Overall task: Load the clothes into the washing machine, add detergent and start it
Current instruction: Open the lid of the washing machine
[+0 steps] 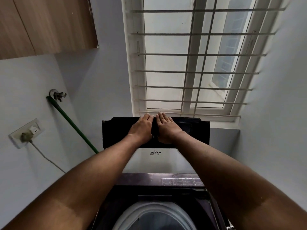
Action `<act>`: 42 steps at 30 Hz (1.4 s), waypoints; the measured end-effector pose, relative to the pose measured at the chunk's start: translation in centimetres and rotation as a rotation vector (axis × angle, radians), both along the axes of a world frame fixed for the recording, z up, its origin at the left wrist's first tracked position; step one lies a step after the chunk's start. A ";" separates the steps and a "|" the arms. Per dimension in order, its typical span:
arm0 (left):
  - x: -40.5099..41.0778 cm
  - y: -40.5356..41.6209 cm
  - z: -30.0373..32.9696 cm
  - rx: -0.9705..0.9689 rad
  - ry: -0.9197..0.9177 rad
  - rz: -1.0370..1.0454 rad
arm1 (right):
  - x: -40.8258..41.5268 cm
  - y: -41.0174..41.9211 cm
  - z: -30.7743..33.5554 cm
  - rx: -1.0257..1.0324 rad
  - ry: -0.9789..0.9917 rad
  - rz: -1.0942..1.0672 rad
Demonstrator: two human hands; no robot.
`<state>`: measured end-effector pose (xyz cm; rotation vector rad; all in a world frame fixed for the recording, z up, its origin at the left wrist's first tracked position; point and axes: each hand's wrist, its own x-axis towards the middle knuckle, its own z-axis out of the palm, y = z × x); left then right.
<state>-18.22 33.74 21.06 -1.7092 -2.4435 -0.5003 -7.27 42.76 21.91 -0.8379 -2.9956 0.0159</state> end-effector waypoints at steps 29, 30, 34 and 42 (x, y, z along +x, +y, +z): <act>9.7 -8.1 -8.5 0.309 -0.074 -0.260 | 16.1 -6.5 -5.5 0.019 0.297 -0.293; 10.9 -8.2 -8.6 0.294 -0.096 -0.272 | 17.0 -6.9 -5.9 0.003 0.301 -0.316; 15.6 -8.4 -8.9 0.238 -0.156 -0.348 | 20.7 -9.0 -6.9 -0.019 0.277 -0.395; 24.7 -10.1 -11.8 0.191 -0.222 -0.520 | 29.4 -13.4 -9.8 -0.055 0.249 -0.559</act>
